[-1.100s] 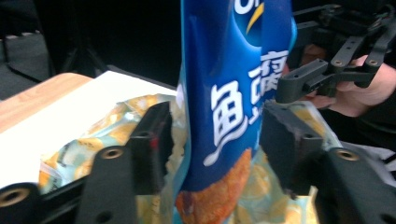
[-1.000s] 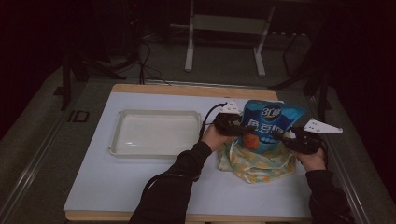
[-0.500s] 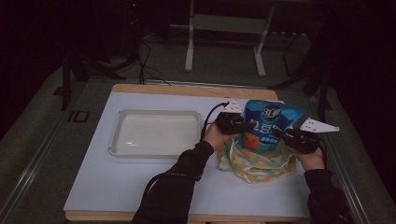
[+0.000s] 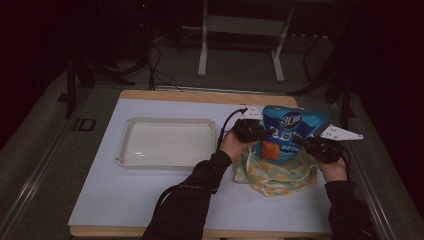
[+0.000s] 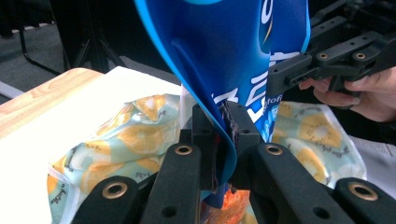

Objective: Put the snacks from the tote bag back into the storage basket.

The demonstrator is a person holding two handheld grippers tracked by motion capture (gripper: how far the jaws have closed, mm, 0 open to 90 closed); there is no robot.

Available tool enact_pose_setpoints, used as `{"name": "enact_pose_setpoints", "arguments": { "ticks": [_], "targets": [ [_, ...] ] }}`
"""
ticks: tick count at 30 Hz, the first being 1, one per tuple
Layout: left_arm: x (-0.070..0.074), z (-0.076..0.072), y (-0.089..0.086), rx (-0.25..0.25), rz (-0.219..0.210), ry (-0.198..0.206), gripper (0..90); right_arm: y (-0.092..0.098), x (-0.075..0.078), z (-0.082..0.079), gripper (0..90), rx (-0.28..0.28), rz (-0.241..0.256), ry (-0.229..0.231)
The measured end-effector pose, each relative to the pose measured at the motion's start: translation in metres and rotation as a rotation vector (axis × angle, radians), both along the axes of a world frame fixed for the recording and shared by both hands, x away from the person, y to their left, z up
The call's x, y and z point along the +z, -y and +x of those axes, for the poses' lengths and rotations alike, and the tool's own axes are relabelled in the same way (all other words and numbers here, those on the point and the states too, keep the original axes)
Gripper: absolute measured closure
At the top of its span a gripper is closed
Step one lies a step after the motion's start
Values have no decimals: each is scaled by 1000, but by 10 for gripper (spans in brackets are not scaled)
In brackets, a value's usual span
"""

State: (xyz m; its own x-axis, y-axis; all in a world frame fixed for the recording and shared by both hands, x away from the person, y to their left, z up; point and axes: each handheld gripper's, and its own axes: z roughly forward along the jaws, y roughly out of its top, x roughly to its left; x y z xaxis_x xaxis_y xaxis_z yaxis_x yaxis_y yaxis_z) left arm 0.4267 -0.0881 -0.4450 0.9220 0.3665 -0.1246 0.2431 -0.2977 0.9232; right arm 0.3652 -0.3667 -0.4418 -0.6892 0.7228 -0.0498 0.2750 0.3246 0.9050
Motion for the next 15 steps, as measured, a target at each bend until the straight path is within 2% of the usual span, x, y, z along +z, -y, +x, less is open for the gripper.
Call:
{"name": "enact_pose_setpoints", "arguments": {
  "ticks": [15],
  "targets": [
    [43, -7, 4, -2, 4, 21, 861, 4, 35, -9, 865, -11, 11, 44]
  ]
}}
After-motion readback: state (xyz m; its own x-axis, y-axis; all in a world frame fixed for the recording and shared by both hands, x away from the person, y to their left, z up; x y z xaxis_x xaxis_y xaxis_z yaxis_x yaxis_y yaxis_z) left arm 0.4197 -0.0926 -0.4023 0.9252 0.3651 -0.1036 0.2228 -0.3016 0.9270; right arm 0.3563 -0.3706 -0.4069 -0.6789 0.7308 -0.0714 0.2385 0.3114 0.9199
